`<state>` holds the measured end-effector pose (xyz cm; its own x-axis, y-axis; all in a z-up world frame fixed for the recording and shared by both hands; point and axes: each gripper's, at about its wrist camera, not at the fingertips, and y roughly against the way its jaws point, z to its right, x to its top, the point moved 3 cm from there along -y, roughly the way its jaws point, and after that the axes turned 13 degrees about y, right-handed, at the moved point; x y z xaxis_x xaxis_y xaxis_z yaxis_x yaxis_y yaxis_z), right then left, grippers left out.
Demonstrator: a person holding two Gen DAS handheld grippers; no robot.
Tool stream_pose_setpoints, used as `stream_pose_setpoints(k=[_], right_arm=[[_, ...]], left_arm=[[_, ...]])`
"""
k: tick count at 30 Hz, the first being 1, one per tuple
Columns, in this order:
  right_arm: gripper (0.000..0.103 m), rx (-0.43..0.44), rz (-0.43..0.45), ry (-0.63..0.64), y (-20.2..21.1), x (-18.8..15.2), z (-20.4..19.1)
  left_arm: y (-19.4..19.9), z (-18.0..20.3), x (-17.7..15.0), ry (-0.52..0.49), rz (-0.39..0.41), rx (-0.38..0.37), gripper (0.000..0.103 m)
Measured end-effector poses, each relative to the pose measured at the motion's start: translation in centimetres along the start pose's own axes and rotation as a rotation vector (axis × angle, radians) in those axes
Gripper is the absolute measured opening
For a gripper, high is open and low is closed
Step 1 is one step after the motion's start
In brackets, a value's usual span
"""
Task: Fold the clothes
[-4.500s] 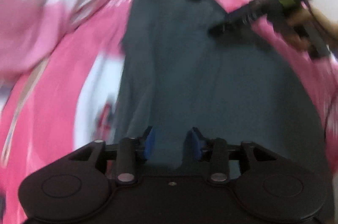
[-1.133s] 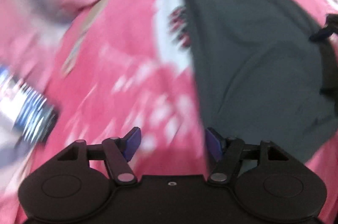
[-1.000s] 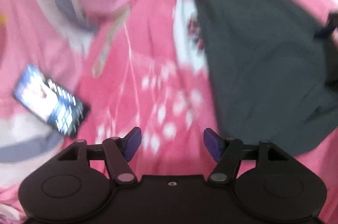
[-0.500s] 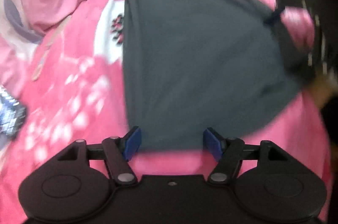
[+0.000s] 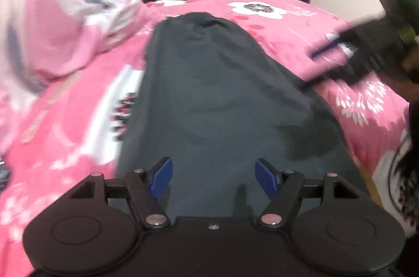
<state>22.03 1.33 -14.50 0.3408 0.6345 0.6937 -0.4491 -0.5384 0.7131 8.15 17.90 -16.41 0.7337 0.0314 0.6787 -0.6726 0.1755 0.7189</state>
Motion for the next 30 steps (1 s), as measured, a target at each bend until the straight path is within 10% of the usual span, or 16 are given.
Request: stream_pose_setpoints(k=[6,14,19,25,30], right_arm=[[0.102,-0.035,-0.137,0.025,-8.3,-0.3,1.0],[0.103,-0.08,-0.193,-0.065,-6.6,-3.9,3.7],[0.102,-0.245,-0.069,-0.024,-4.1,-2.0,3.6],[0.102,-0.121,0.065,0.055,-7.2,3.4,1.8],[0.102,-0.131,-0.15,0.083,-13.2,3.1,2.1]], left_arm=[[-1.8,-0.4,-3.2,-0.03,-0.066,0.02,0.07],[1.9,-2.2,-4.9,-0.005,-0.162,0.083,0.07],[5.0,-1.6,-1.6,0.021,0.017,0.064,0.071],[-0.5,-1.9,2.1,0.045,0.032,0.014,0.071],[-4.7,-1.5,1.3,0.018,-0.047,0.019,0.071]])
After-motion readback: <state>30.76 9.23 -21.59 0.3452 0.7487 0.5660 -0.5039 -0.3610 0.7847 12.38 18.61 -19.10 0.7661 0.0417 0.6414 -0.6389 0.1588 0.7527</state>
